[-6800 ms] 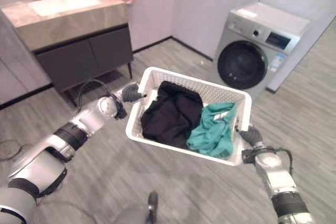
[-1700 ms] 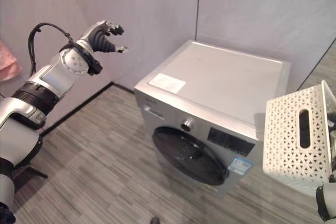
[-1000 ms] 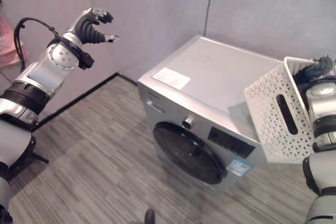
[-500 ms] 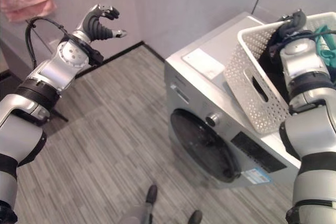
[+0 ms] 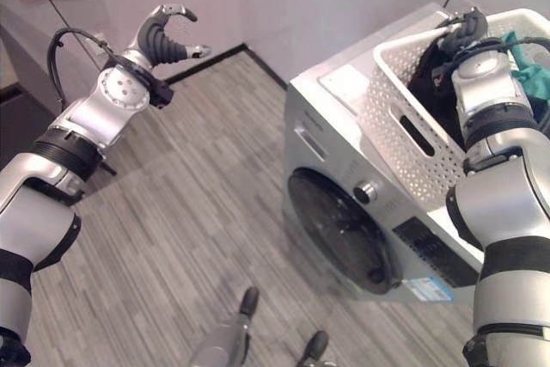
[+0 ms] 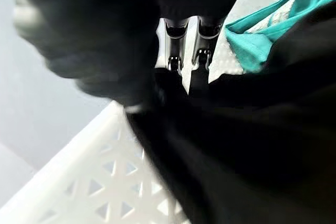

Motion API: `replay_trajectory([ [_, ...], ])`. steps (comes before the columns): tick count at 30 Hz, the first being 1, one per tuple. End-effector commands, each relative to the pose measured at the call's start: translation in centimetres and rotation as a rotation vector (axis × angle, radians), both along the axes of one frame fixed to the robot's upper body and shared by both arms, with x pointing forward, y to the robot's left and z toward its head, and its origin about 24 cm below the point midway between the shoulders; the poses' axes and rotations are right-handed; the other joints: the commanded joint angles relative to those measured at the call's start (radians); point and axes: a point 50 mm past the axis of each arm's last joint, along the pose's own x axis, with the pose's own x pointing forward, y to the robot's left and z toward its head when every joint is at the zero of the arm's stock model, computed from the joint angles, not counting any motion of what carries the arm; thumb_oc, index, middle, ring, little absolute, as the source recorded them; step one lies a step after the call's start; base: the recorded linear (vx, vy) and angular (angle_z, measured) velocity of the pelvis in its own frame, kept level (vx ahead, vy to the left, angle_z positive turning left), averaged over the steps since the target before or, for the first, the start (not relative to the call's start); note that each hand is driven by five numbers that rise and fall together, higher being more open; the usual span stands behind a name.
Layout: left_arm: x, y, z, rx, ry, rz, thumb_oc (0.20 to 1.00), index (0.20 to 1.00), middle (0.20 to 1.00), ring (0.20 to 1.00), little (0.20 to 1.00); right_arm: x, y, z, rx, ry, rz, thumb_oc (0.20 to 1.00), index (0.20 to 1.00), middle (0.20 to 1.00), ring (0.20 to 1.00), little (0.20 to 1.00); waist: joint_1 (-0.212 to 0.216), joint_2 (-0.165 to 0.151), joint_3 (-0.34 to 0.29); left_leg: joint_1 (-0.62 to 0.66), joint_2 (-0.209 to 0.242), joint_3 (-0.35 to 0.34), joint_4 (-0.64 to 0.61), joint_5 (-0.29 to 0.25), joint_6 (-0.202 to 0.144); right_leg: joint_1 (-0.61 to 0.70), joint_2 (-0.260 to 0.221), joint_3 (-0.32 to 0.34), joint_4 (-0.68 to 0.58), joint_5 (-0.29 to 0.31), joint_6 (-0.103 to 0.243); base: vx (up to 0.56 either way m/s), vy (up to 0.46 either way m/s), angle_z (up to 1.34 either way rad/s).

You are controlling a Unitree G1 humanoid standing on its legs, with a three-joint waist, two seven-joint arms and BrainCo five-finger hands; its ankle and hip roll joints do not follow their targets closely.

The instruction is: Grab the laundry basket,head to the washer,open it,put in the laundry and shut it.

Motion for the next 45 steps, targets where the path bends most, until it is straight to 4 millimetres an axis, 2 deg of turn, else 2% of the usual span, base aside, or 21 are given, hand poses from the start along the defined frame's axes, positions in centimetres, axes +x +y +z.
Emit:
replay_trajectory([
  [1,-0.1,0.2,4.0,-0.031,-0.099,0.022,1.0,1.0,1.0,1.0,1.0,-1.4,-2.6,1.9,-0.078,-0.001,-0.094,1.0,1.0,1.0,1.0,1.0,-0.019,0.017,-0.054,0.016,0.044,0.038,0.007,-0.062,-0.025,0.032,-0.083,0.081,0.105,-0.104,0.11,0.04,-0.002,-0.04],
  [8,-0.3,1.1,4.4,-0.017,-0.123,0.044,1.0,1.0,1.0,1.0,1.0,-2.3,-4.0,2.2,-0.05,-0.044,-0.096,1.0,1.0,1.0,1.0,1.0,-0.034,0.016,-0.094,0.058,0.05,0.053,-0.004,-0.069,-0.03,0.069,-0.081,0.088,0.098,-0.116,0.111,0.03,-0.006,-0.07],
  [13,-0.6,1.8,4.9,-0.086,-0.148,0.04,1.0,1.0,1.0,1.0,1.0,-2.9,-3.0,5.9,-0.003,-0.281,-0.004,1.0,1.0,1.0,1.0,1.0,-0.053,0.026,-0.124,0.097,0.052,0.068,-0.011,-0.079,-0.031,0.093,-0.083,0.094,0.1,-0.126,0.112,0.04,0.003,-0.12],
  [15,-0.6,1.7,4.9,-0.084,-0.148,0.039,1.0,1.0,1.0,1.0,1.0,-2.9,-3.0,5.8,-0.001,-0.281,-0.005,1.0,1.0,1.0,1.0,1.0,-0.052,0.025,-0.123,0.099,0.052,0.069,-0.012,-0.079,-0.031,0.095,-0.083,0.095,0.1,-0.126,0.112,0.0,0.0,0.0],
  [16,-1.5,1.8,5.7,-0.112,-0.213,-0.011,1.0,1.0,1.0,1.0,1.0,-3.9,-2.1,7.7,-0.071,-0.408,0.065,1.0,1.0,1.0,1.0,1.0,-0.062,0.032,-0.126,0.111,0.052,0.072,-0.018,-0.083,-0.03,0.102,-0.084,0.098,0.098,-0.128,0.112,0.0,0.0,0.0],
  [18,-2.3,2.1,5.6,-0.122,-0.238,-0.036,1.0,1.0,1.0,1.0,1.0,-4.7,-2.3,7.6,-0.112,-0.439,0.073,1.0,1.0,1.0,1.0,1.0,-0.067,0.035,-0.13,0.116,0.052,0.072,-0.02,-0.086,-0.029,0.105,-0.084,0.099,0.098,-0.13,0.111,0.0,0.0,0.0],
  [21,-4.5,4.2,5.0,-0.176,-0.301,-0.079,1.0,1.0,1.0,1.0,1.0,-8.3,-4.9,7.1,-0.243,-0.498,-0.011,1.0,1.0,1.0,1.0,1.0,-0.083,0.05,-0.129,0.126,0.051,0.074,-0.023,-0.095,-0.025,0.11,-0.088,0.102,0.099,-0.135,0.107,0.0,0.0,0.0],
  [23,-6.8,6.8,2.8,-0.188,-0.303,-0.063,1.0,1.0,1.0,1.0,1.0,-11.8,-7.8,4.8,-0.31,-0.502,-0.133,1.0,1.0,1.0,1.0,1.0,-0.101,0.062,-0.134,0.136,0.051,0.075,-0.025,-0.104,-0.021,0.117,-0.088,0.107,0.097,-0.137,0.104,0.03,-0.026,-0.08],
  [26,-8.3,7.9,0.7,-0.192,-0.273,-0.071,1.0,1.0,1.0,1.0,1.0,-14.4,-10.0,1.4,-0.32,-0.459,-0.223,1.0,1.0,1.0,1.0,1.0,-0.098,0.056,-0.144,0.144,0.052,0.072,-0.027,-0.107,-0.019,0.123,-0.086,0.108,0.093,-0.138,0.103,0.01,-0.024,-0.1],
  [29,-11.0,9.5,-2.0,-0.2,-0.24,-0.066,1.0,1.0,1.0,1.0,1.0,-18.8,-12.6,-3.4,-0.331,-0.369,-0.363,1.0,1.0,1.0,1.0,1.0,-0.094,0.054,-0.144,0.14,0.049,0.072,-0.026,-0.095,-0.013,0.119,-0.085,0.11,0.088,-0.126,0.099,-0.01,-0.033,-0.04],
  [30,-13.0,10.6,-4.0,-0.231,-0.2,-0.056,1.0,1.0,1.0,1.0,1.0,-21.9,-13.8,-6.4,-0.336,-0.285,-0.453,1.0,1.0,1.0,1.0,1.0,-0.088,0.051,-0.152,0.148,0.052,0.069,-0.032,-0.106,-0.017,0.126,-0.082,0.117,0.083,-0.139,0.098,0.0,-0.037,-0.06],
  [31,-13.1,10.6,-4.2,-0.232,-0.196,-0.056,1.0,1.0,1.0,1.0,1.0,-22.0,-13.8,-6.4,-0.338,-0.282,-0.452,1.0,1.0,1.0,1.0,1.0,-0.087,0.052,-0.155,0.15,0.052,0.069,-0.033,-0.107,-0.017,0.127,-0.082,0.117,0.083,-0.14,0.098,0.05,-0.064,-0.09],
  [32,-14.7,11.7,-5.8,-0.301,-0.174,-0.043,1.0,1.0,1.0,1.0,1.0,-24.5,-15.0,-8.9,-0.347,-0.198,-0.553,1.0,1.0,1.0,1.0,1.0,-0.08,0.048,-0.145,0.148,0.052,0.066,-0.032,-0.107,-0.017,0.127,-0.08,0.118,0.083,-0.142,0.095,0.01,-0.026,-0.1],
  [33,-15.3,11.7,-6.2,-0.306,-0.163,-0.043,1.0,1.0,1.0,1.0,1.0,-24.7,-14.8,-9.0,-0.355,-0.188,-0.546,1.0,1.0,1.0,1.0,1.0,-0.082,0.051,-0.153,0.15,0.052,0.067,-0.031,-0.107,-0.017,0.129,-0.081,0.119,0.083,-0.142,0.095,0.0,-0.038,-0.12],
  [35,-18.3,13.4,-9.8,-0.426,-0.077,0.005,1.0,1.0,1.0,1.0,1.0,-28.7,-15.4,-13.2,-0.382,0.0,-0.66,1.0,1.0,1.0,1.0,1.0,-0.073,0.053,-0.143,0.148,0.05,0.063,-0.031,-0.107,-0.015,0.128,-0.079,0.116,0.081,-0.142,0.09,0.0,-0.048,-0.07],
  [37,-21.2,14.4,-13.7,-0.525,0.071,0.067,1.0,1.0,1.0,1.0,1.0,-31.5,-14.9,-16.5,-0.38,0.173,-0.685,1.0,1.0,1.0,1.0,1.0,-0.074,0.053,-0.143,0.155,0.052,0.062,-0.031,-0.117,-0.013,0.135,-0.076,0.118,0.079,-0.15,0.086,0.0,-0.043,0.03],
  [38,-21.6,14.5,-13.8,-0.524,0.079,0.07,1.0,1.0,1.0,1.0,1.0,-31.6,-14.7,-16.6,-0.384,0.182,-0.679,1.0,1.0,1.0,1.0,1.0,-0.078,0.052,-0.151,0.151,0.051,0.062,-0.03,-0.109,-0.01,0.132,-0.076,0.117,0.077,-0.142,0.086,-0.04,-0.022,0.03],
  [39,-22.6,14.8,-16.0,-0.58,0.165,0.107,1.0,1.0,1.0,1.0,1.0,-32.4,-14.3,-18.4,-0.363,0.259,-0.671,1.0,1.0,1.0,1.0,1.0,-0.074,0.052,-0.145,0.148,0.051,0.062,-0.028,-0.109,-0.009,0.132,-0.075,0.116,0.076,-0.143,0.083,-0.06,-0.024,0.02],
  [43,-25.9,14.5,-23.8,-0.778,0.499,0.191,1.0,1.0,1.0,1.0,1.0,-34.7,-11.3,-27.9,-0.175,0.61,-0.565,1.0,1.0,1.0,1.0,1.0,-0.06,0.054,-0.121,0.133,0.053,0.057,-0.017,-0.101,-0.004,0.127,-0.07,0.111,0.078,-0.145,0.078,-0.08,-0.04,0.07],
  [44,-27.9,14.3,-28.1,-0.867,0.703,0.244,1.0,1.0,1.0,1.0,1.0,-35.4,-7.9,-34.4,0.008,0.808,-0.457,1.0,1.0,1.0,1.0,1.0,-0.058,0.059,-0.106,0.125,0.057,0.06,-0.015,-0.089,-0.003,0.121,-0.067,0.112,0.078,-0.143,0.078,-0.1,-0.017,0.17],
  [45,-27.8,14.4,-28.1,-0.868,0.699,0.244,1.0,1.0,1.0,1.0,1.0,-35.2,-7.9,-34.5,0.008,0.803,-0.454,1.0,1.0,1.0,1.0,1.0,-0.061,0.057,-0.106,0.119,0.055,0.059,-0.015,-0.083,-0.001,0.116,-0.067,0.111,0.076,-0.137,0.078,-0.12,-0.014,0.14],
])
